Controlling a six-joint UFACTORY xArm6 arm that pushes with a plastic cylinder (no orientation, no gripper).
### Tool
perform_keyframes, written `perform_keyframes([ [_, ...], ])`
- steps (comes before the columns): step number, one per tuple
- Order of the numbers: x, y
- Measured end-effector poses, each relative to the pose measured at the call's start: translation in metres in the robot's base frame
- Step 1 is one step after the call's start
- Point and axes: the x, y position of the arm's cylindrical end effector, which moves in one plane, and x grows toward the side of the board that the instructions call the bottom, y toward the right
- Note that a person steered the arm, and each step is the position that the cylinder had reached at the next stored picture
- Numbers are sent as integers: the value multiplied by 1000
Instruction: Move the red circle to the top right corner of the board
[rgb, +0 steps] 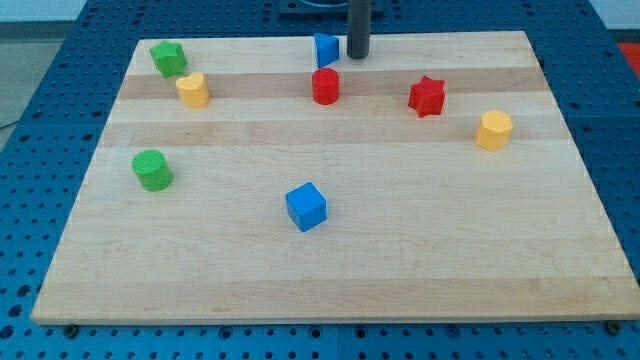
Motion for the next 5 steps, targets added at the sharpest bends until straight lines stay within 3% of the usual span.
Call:
perform_keyframes([
  [2,0,0],
  [5,28,73],
])
